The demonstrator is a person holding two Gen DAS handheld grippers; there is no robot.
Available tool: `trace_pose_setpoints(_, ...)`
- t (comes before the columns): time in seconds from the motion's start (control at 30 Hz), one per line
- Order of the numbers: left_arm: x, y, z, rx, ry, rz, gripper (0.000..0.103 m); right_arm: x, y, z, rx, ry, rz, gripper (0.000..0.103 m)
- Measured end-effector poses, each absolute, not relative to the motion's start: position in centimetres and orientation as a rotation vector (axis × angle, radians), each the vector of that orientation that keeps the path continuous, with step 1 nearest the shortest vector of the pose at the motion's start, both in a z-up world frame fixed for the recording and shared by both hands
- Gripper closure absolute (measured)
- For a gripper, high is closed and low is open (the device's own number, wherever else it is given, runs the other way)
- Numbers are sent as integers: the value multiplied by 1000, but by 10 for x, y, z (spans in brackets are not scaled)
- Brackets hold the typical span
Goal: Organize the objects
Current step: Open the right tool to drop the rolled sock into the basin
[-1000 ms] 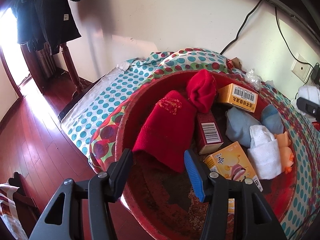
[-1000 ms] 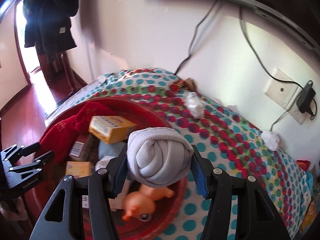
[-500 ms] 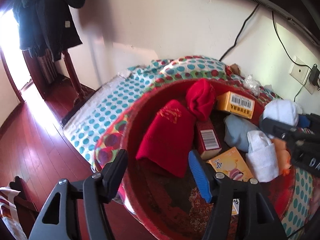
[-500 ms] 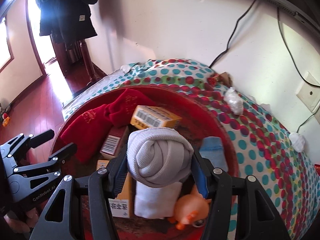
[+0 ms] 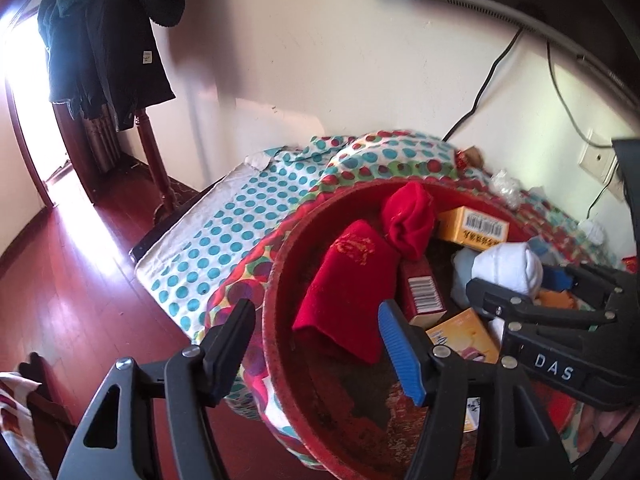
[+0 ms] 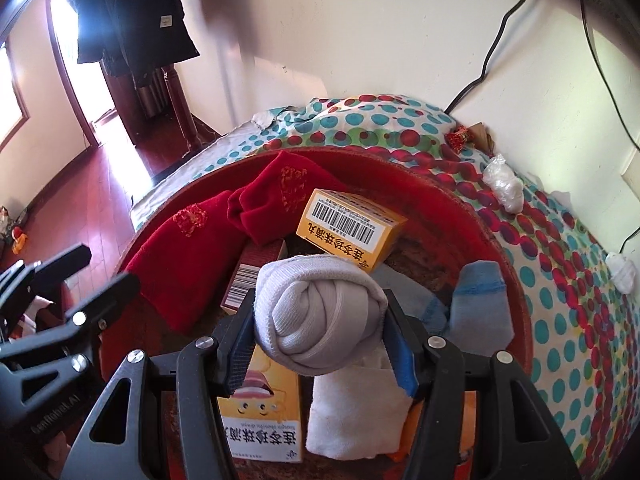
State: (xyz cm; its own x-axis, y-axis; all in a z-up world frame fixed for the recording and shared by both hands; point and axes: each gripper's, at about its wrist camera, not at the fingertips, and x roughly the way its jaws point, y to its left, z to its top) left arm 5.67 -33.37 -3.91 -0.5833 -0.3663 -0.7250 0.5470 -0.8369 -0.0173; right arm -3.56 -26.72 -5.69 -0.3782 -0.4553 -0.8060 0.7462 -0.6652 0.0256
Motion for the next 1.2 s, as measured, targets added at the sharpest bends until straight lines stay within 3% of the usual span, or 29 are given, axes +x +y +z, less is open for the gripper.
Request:
trace_pose_setpoints(0.2,62,-338,-37,992,414,-2434,37,-41,-267,-60,1097,395,-2084,43)
trace_pose_setpoints(0.27,62,-339,-36,991,433,-2431,37,-41,-267,-59,1096,401,-2092,35)
trace_pose_setpoints(0.33,62,-341,-37,995,463,-2429,37,-41,-266,-59,1102,399,-2087,21)
trace_pose_setpoints(0.53,61,-346,-40,1023,508,-2390,37,-37,-258,-53,1134,418,-2125,4)
trace_pose_setpoints(0.7,59,-340,-40,1040,482,-2368,36,-21,-243,-44,1136,480,-2188,1)
trace_pose_setpoints(0.93,56,-330,-38,1060,421,-2372,25,-11,-217,-35,1180,430,-2207,0)
trace_pose_setpoints(1.2,48,-312,-42,1123,373,-2458,25,-7,-199,-47,1243,461,-2201,0)
